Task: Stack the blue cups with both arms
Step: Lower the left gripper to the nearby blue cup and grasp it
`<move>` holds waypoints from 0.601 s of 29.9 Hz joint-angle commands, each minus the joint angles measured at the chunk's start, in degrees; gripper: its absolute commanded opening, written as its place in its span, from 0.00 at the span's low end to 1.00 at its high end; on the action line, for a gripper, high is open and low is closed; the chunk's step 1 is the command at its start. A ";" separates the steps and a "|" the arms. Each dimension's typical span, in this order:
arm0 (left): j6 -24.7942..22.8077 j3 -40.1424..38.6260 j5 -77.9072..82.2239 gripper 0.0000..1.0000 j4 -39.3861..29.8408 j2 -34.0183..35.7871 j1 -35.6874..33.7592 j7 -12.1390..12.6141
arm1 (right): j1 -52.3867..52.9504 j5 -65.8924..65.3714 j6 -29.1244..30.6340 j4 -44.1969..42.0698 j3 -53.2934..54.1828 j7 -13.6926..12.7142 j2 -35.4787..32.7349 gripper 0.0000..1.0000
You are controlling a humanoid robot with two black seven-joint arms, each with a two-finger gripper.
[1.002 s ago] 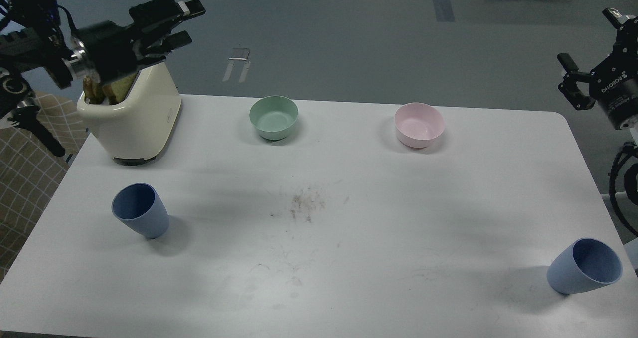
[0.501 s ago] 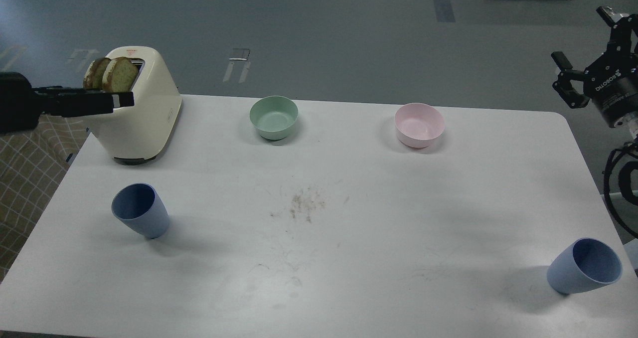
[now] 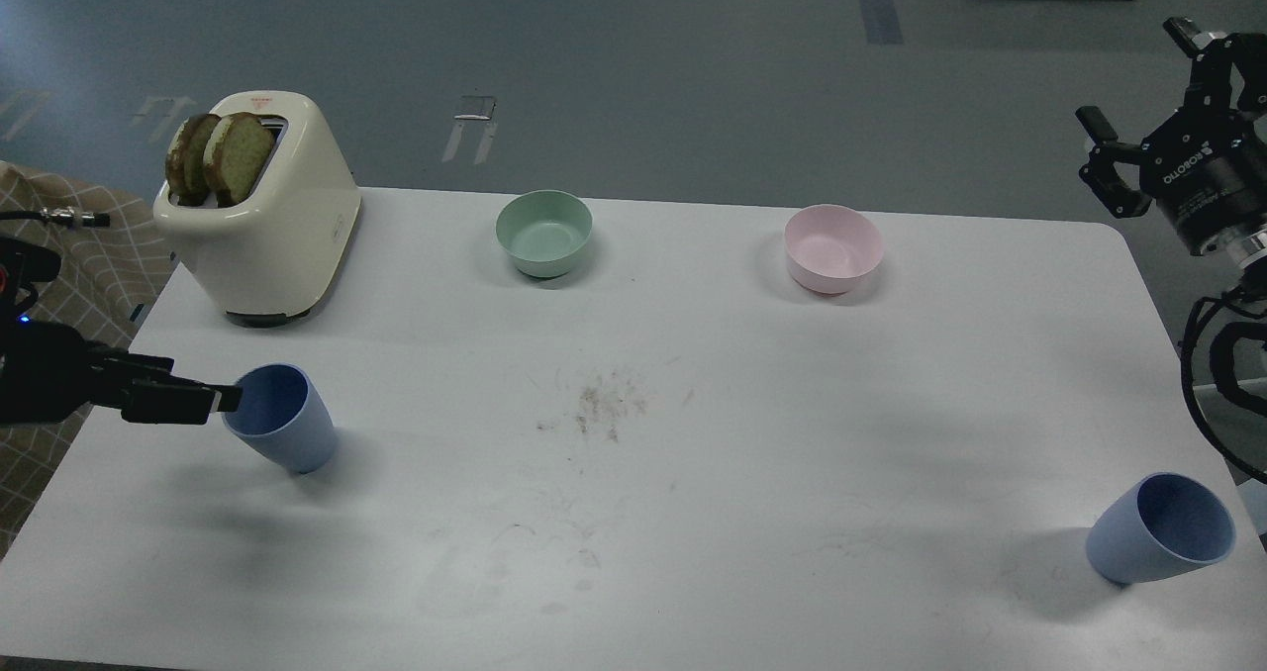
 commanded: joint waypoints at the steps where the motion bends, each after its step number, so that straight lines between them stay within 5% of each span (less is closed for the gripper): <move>1: -0.01 0.02 -0.53 0.96 1.19 -1.65 -0.01 0.10 | -0.10 0.00 0.00 0.34 0.01 0.00 -0.08 1.00; 10: -0.01 0.02 -1.06 0.92 3.30 -5.43 -0.01 0.19 | -0.53 0.00 0.00 0.34 0.01 0.00 -0.52 1.00; 18: -0.01 0.02 -0.88 0.78 4.27 -7.72 -0.01 0.36 | -0.62 0.00 0.00 0.34 0.01 0.00 -0.34 1.00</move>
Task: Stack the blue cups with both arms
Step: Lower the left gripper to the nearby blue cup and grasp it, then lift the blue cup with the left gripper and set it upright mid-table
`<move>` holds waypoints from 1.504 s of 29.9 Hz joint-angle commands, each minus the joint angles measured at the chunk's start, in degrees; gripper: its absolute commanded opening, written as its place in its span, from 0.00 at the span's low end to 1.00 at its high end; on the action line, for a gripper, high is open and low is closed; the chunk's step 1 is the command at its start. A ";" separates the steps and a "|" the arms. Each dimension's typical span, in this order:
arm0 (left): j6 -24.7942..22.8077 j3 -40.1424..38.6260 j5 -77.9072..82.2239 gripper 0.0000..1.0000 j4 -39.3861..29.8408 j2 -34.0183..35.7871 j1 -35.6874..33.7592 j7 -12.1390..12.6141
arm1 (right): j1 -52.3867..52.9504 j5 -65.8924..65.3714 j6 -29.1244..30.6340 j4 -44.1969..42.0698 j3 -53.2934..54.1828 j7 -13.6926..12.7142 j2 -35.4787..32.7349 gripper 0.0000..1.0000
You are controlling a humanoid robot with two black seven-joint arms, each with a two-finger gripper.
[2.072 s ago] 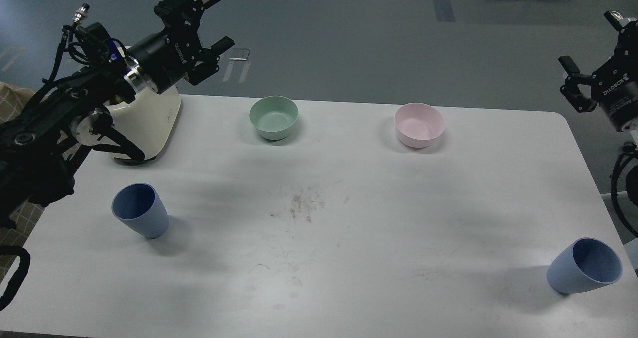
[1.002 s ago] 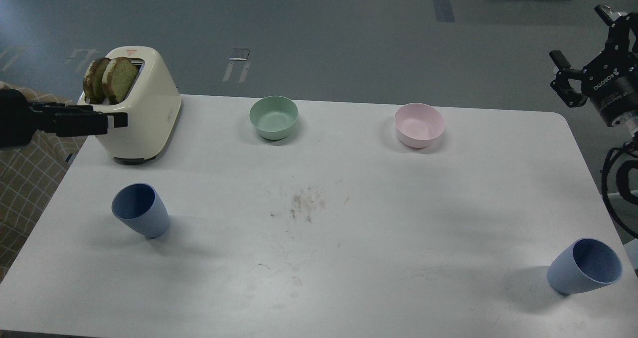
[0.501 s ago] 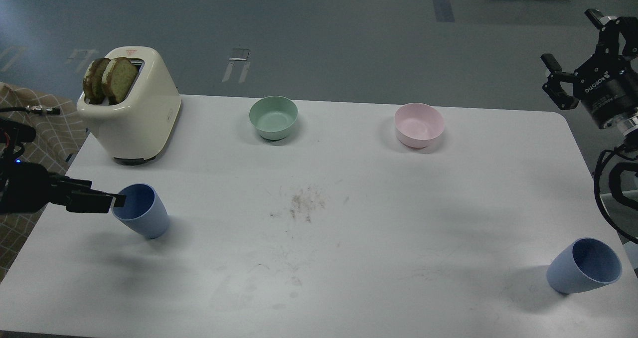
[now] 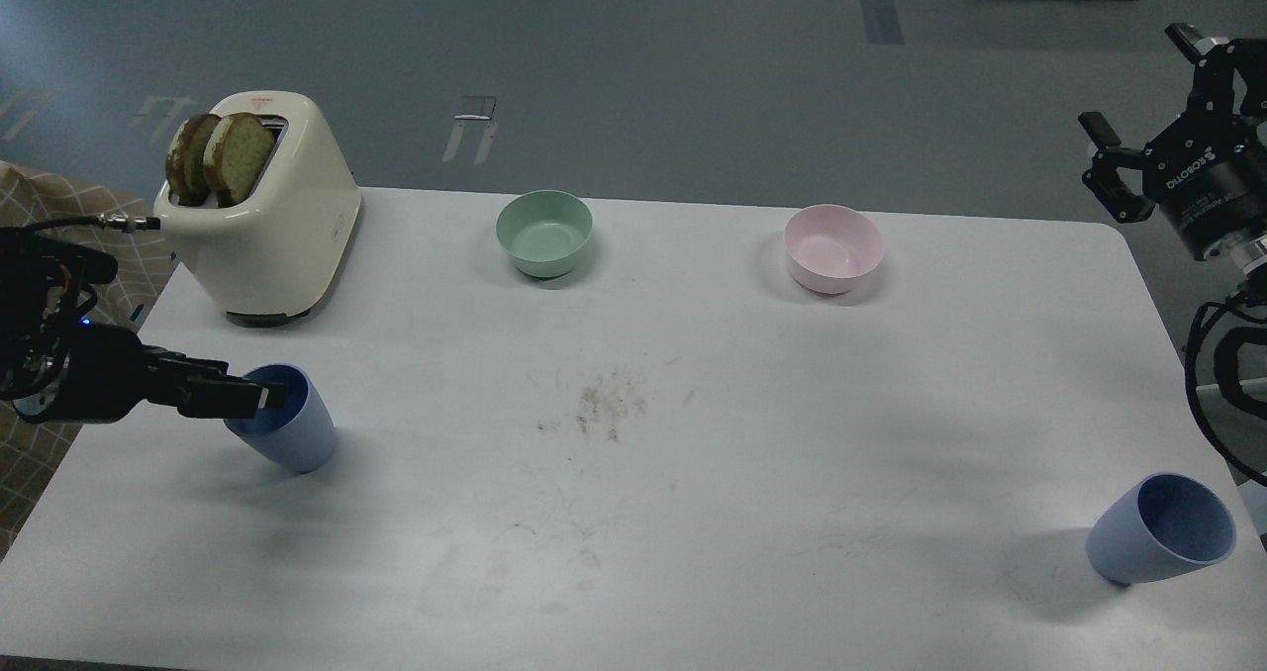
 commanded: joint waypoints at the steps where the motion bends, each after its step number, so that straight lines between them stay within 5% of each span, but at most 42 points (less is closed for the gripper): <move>1: 0.00 0.01 0.23 0.77 0.42 -1.34 -0.01 0.09 | -0.04 0.00 0.00 0.00 0.00 0.00 0.12 1.00; 11: 0.00 0.09 0.76 0.47 2.71 -3.37 0.08 0.27 | -0.21 0.00 0.00 0.35 0.00 0.00 -0.23 1.00; 14: 0.00 0.18 0.93 0.04 2.88 -3.37 0.17 0.36 | -0.21 0.09 0.00 0.35 0.00 0.00 -0.23 1.00; 15: 0.00 0.18 1.02 0.00 3.15 -3.37 0.17 0.53 | -0.21 0.00 0.00 0.35 0.00 0.00 -0.23 1.00; 28: 0.00 -0.87 0.93 0.00 0.52 -2.23 -1.94 1.85 | 0.31 0.00 0.00 0.43 0.09 0.00 -0.32 1.00; 36: 0.00 -0.78 0.93 0.00 -11.35 -2.14 -17.41 2.11 | 7.26 0.00 0.00 0.70 0.09 0.00 -2.34 1.00; 39: 0.00 -0.70 0.93 0.00 -13.29 -6.52 -23.38 2.82 | 12.08 -1.14 0.00 0.70 -0.26 0.00 -2.87 1.00; 45: 0.00 0.09 1.28 0.00 -11.88 -22.07 -27.61 9.05 | 22.89 -4.92 0.00 0.61 -10.18 0.00 -2.16 1.00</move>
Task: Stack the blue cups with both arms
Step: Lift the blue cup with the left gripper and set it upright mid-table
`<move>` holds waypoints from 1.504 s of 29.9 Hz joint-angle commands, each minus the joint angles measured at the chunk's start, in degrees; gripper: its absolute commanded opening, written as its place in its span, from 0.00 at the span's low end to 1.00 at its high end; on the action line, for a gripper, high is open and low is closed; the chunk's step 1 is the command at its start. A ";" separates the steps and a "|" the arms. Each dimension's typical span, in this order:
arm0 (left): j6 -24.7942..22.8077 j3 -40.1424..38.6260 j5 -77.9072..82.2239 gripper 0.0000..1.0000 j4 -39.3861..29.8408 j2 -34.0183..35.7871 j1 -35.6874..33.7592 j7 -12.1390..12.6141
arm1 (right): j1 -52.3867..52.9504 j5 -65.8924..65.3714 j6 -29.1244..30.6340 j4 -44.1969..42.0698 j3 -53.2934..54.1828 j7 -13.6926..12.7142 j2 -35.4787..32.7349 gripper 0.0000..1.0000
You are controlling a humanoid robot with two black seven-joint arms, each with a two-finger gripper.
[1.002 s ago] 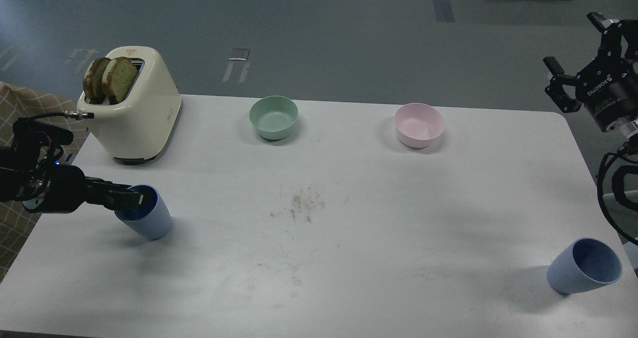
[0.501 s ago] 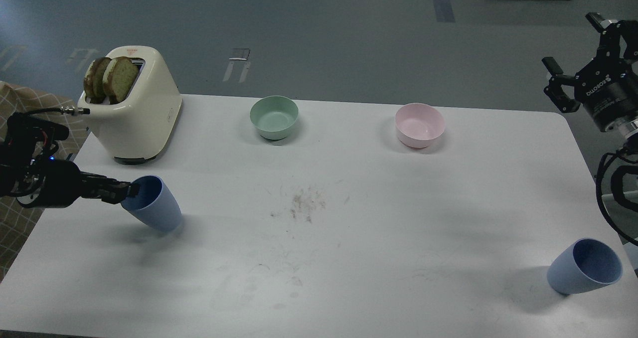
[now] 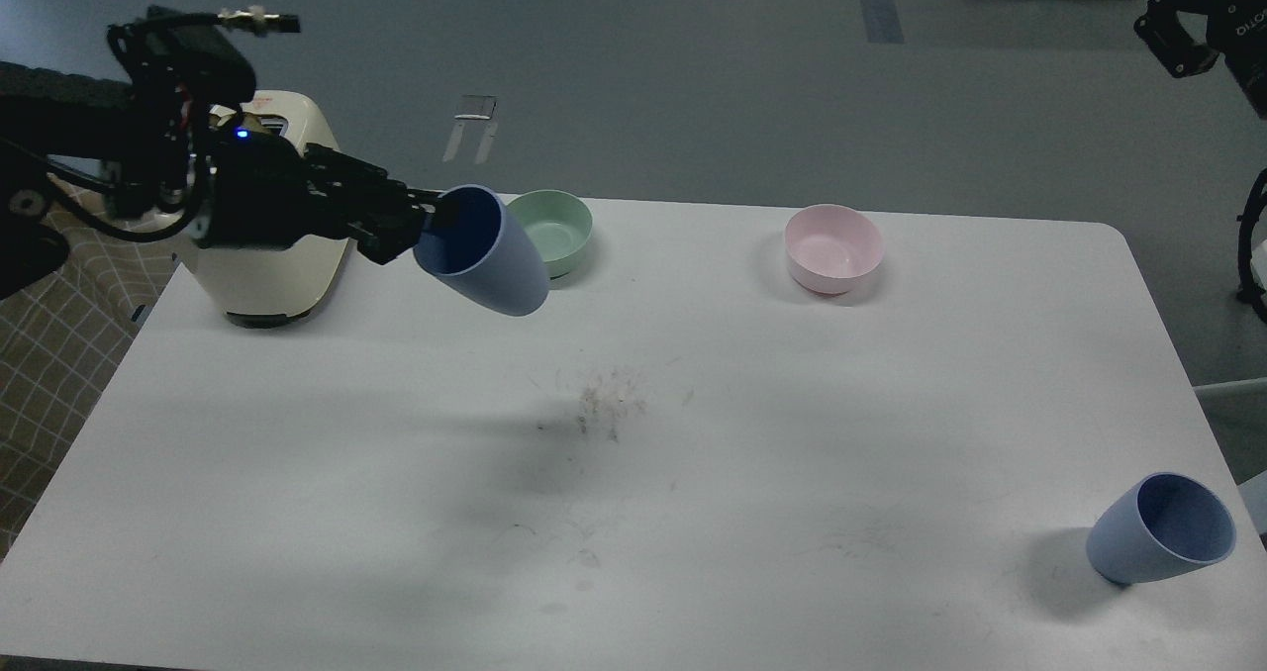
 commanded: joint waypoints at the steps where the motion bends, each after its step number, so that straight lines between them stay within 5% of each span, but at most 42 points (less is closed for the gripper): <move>1: 0.01 0.47 0.55 0.00 1.68 -10.31 -1.23 4.02 | 6.92 -0.87 0.00 0.02 -7.29 0.00 0.61 1.00; 4: 0.01 0.99 3.18 0.00 3.97 -16.92 -1.32 5.78 | 9.31 -0.87 0.00 0.02 -9.51 0.00 0.97 1.00; 16: 0.01 11.54 9.69 0.00 16.71 -36.35 -3.78 6.40 | 10.99 -0.87 0.00 0.11 -10.91 0.00 0.97 1.00; 23: 0.01 15.15 9.69 0.00 22.69 -40.67 -3.52 6.84 | 10.99 -0.87 0.00 0.11 -12.06 0.00 1.40 1.00; 42: 0.01 16.99 9.16 0.00 23.13 -40.76 -1.76 6.76 | 9.67 -0.87 0.00 0.11 -12.15 0.00 1.67 1.00; 43: 0.01 16.99 9.08 0.02 23.13 -40.67 -1.76 6.75 | 9.58 -0.87 0.00 0.11 -12.15 0.00 1.58 1.00; 45: 0.01 16.99 8.72 0.21 23.13 -40.67 -1.84 6.67 | 9.58 -0.87 0.00 0.20 -12.15 0.00 1.49 1.00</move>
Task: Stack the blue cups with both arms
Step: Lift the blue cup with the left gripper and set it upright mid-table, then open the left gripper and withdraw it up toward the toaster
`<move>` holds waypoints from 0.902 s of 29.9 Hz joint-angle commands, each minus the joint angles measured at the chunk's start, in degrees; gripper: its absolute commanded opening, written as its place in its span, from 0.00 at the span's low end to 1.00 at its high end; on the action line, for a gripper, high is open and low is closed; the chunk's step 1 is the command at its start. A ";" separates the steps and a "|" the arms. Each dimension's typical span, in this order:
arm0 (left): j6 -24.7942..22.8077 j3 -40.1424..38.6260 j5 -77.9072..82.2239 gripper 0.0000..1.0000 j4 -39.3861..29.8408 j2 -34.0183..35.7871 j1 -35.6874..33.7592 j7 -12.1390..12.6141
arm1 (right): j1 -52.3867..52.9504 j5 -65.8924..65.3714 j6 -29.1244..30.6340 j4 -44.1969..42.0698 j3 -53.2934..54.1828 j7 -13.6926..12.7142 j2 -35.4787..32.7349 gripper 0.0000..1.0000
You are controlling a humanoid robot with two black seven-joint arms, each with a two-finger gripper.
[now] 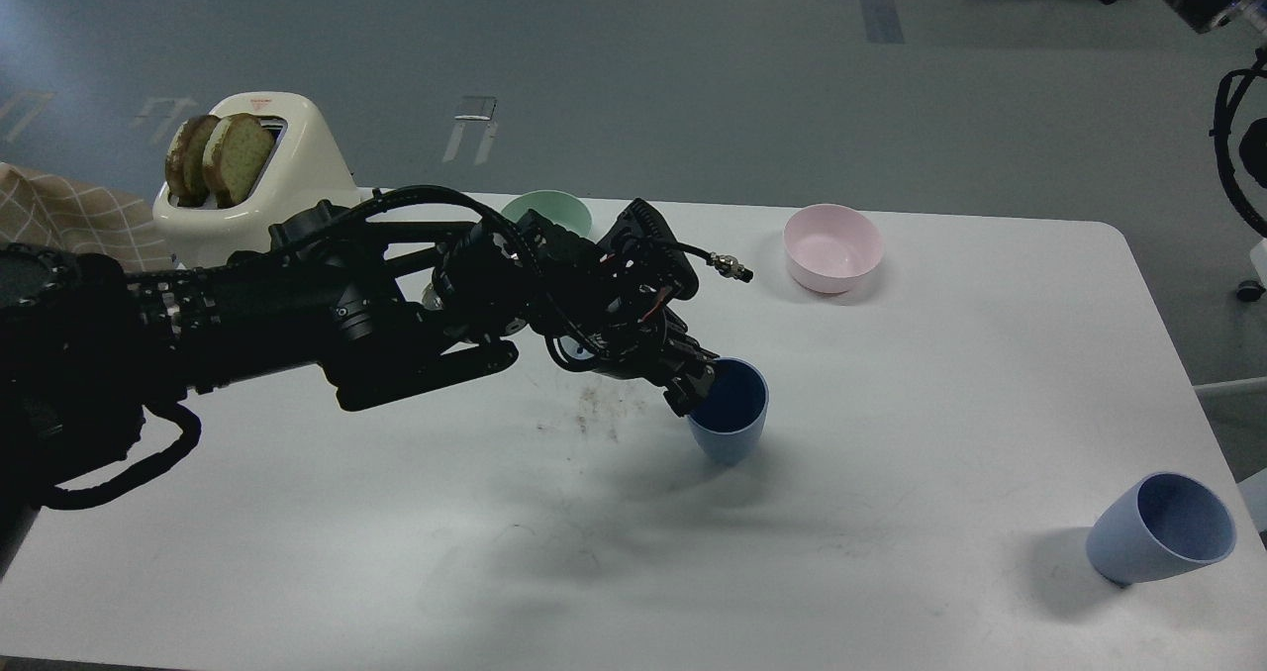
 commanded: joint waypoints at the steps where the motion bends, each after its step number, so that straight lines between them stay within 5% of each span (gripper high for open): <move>1: 0.00 0.00 -0.35 0.24 0.00 0.05 -0.06 -0.13 | -0.07 0.00 0.01 0.11 0.00 0.00 -0.15 1.00; 6: 0.00 -0.09 -0.44 0.49 -0.09 0.31 -0.06 -0.31 | -0.07 0.00 0.01 0.11 0.00 0.00 -0.59 1.00; 8: 0.00 -0.18 -0.44 0.70 -0.18 0.75 -0.24 -0.49 | -0.16 0.00 0.01 0.11 -0.09 0.00 -0.94 1.00; 10: 0.00 -0.62 -0.53 0.80 -0.35 1.19 -0.50 -0.57 | -0.33 -0.09 0.01 0.03 0.00 0.00 -1.20 1.00; 18: 0.00 -5.09 -10.36 0.87 -2.37 8.30 -6.03 -0.49 | -0.68 -1.05 0.01 2.30 -3.24 0.00 -5.85 1.00; 27: 0.00 -21.87 -28.36 0.91 0.69 17.70 -4.90 0.22 | -1.91 -18.43 0.01 16.96 -8.25 0.00 -21.04 1.00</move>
